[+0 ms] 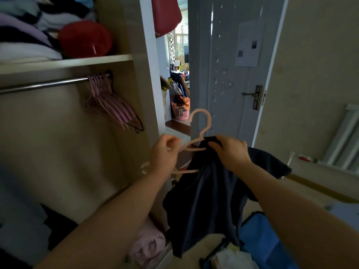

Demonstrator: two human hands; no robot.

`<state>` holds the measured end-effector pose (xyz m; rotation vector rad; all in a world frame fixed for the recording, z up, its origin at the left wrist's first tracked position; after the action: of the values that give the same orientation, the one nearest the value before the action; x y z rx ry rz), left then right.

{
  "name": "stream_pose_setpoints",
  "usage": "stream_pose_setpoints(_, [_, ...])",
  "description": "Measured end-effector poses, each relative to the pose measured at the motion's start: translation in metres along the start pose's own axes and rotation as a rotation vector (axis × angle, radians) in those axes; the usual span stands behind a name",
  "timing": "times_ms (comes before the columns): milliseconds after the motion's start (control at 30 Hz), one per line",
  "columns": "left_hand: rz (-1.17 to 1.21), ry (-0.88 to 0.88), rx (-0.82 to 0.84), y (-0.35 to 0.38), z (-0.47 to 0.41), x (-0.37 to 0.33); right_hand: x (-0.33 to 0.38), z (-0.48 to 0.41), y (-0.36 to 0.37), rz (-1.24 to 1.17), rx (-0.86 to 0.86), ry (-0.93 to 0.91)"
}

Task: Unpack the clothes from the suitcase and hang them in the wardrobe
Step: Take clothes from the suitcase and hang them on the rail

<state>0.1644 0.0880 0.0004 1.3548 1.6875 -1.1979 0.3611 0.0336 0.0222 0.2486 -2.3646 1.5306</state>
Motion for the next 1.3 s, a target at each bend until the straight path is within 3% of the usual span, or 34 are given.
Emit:
stream_pose_setpoints(100, [-0.26, -0.046, -0.345, -0.055, 0.008, 0.014, -0.006, -0.001, -0.012, -0.055, -0.061, 0.047])
stream_pose_setpoints(167, [-0.26, -0.183, -0.604, -0.092, 0.025, 0.039, -0.003, -0.003, -0.02, -0.07, -0.085, 0.035])
stream_pose_setpoints(233, [-0.18, -0.361, -0.674, -0.103, 0.037, 0.076, 0.004, -0.004, -0.026, -0.097, -0.095, 0.019])
stream_pose_setpoints(300, [0.021, -0.569, -0.466, -0.082, 0.045, 0.107, 0.014, -0.005, -0.03, -0.147, -0.106, -0.005])
stream_pose_setpoints(367, [0.198, -0.738, -0.075, -0.036, 0.062, 0.109, 0.023, -0.005, -0.029, -0.181, -0.094, -0.021])
stream_pose_setpoints(433, [0.221, -0.699, 0.227, 0.002, 0.073, 0.093, 0.031, -0.002, -0.023, -0.179, -0.061, -0.034])
stream_pose_setpoints(467, [0.212, -0.651, 0.29, 0.014, 0.076, 0.085, 0.034, 0.0, -0.02, -0.177, -0.045, -0.042])
stream_pose_setpoints(600, [-0.195, -0.414, 0.218, 0.017, 0.069, 0.082, 0.038, 0.013, -0.018, -0.265, -0.019, -0.076])
stream_pose_setpoints(733, [-0.553, -0.389, 0.268, 0.002, 0.076, 0.098, 0.019, 0.026, -0.032, -0.284, -0.057, -0.042])
stream_pose_setpoints(767, [-0.525, -0.426, 0.235, -0.003, 0.078, 0.1, 0.01, 0.03, -0.033, -0.284, -0.069, -0.023])
stream_pose_setpoints(867, [0.155, -0.764, 0.075, 0.001, 0.089, 0.111, -0.022, 0.046, -0.027, -0.256, -0.076, 0.063])
stream_pose_setpoints(967, [0.563, -0.882, 0.013, 0.006, 0.09, 0.102, -0.055, 0.065, -0.011, -0.25, -0.082, 0.165])
stream_pose_setpoints(1067, [0.666, -0.901, -0.068, -0.004, 0.083, 0.094, -0.076, 0.076, -0.001, -0.29, -0.094, 0.238])
stream_pose_setpoints(1300, [0.506, -0.833, -0.126, -0.022, 0.059, 0.08, -0.079, 0.077, 0.001, -0.31, -0.13, 0.189])
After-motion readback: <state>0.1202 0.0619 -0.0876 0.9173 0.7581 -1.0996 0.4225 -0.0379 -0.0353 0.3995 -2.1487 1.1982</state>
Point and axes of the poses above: each hand's wrist, its own z-axis away from the middle knuckle, its own y-axis out of the palm, x = y × z, the point moved 8 cm from there along -z, towards the middle knuckle, and after that the axes turned 1 degree about z, right-handed, at the moved point
